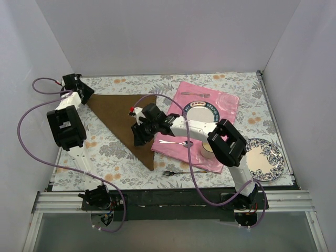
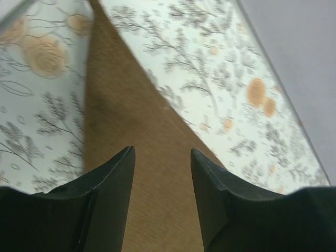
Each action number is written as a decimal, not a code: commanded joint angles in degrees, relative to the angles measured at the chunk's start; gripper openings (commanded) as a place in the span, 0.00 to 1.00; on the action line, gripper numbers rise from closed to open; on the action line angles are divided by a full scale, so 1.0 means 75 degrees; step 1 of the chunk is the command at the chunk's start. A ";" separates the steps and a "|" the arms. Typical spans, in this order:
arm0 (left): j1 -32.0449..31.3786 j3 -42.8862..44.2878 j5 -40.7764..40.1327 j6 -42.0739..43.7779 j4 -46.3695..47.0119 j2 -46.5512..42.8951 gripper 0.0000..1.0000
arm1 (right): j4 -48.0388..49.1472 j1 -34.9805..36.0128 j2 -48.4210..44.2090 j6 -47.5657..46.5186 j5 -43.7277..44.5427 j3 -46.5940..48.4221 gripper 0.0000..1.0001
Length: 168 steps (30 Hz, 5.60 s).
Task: Fold the napkin, place the utensils inside, and roll it up
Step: Fold the napkin
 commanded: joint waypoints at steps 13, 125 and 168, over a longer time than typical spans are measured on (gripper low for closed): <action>0.0377 0.0730 -0.0353 0.0192 0.0214 0.0902 0.43 | 0.0270 0.0637 -0.0664 -0.0080 0.0432 -0.1437 0.43; 0.0342 0.2182 -0.1092 0.1386 0.0812 0.1147 0.38 | -0.0246 0.0978 -0.1250 -0.0420 0.0082 -0.1824 0.37; 0.0283 0.2500 -0.2123 0.1165 0.0999 0.2625 0.00 | 0.0060 0.0720 -0.0418 -0.0138 -0.0647 -0.2631 0.34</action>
